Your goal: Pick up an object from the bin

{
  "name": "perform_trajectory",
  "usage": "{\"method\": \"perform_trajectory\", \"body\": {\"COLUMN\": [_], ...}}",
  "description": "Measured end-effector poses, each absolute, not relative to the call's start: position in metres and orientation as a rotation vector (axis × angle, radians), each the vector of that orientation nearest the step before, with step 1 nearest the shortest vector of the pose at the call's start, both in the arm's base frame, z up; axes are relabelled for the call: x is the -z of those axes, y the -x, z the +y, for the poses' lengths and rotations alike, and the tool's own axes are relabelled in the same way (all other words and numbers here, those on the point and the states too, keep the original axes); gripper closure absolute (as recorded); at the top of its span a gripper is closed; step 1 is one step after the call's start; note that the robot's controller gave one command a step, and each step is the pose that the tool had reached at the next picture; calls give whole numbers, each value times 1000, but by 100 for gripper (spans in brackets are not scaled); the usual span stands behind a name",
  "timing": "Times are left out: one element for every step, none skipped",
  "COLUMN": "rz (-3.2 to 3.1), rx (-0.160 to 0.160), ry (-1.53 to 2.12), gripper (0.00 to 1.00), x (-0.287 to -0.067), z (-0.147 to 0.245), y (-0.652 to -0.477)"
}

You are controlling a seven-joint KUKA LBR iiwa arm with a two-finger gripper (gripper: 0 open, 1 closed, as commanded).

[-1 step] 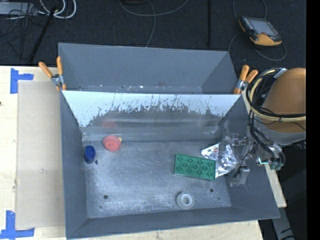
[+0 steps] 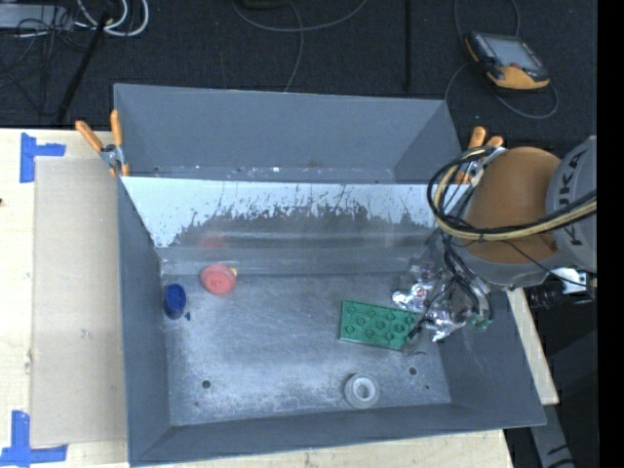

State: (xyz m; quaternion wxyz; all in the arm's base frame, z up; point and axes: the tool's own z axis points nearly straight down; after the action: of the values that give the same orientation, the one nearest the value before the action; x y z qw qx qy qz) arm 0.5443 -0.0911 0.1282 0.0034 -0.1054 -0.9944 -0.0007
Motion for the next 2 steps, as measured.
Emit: {"method": "perform_trajectory", "body": {"rz": [-3124, -3127], "rx": [2, 0], "ry": [264, 259], "gripper": [0, 100], "x": [-72, -75], "z": [-79, -79], "y": [-559, -560]}}
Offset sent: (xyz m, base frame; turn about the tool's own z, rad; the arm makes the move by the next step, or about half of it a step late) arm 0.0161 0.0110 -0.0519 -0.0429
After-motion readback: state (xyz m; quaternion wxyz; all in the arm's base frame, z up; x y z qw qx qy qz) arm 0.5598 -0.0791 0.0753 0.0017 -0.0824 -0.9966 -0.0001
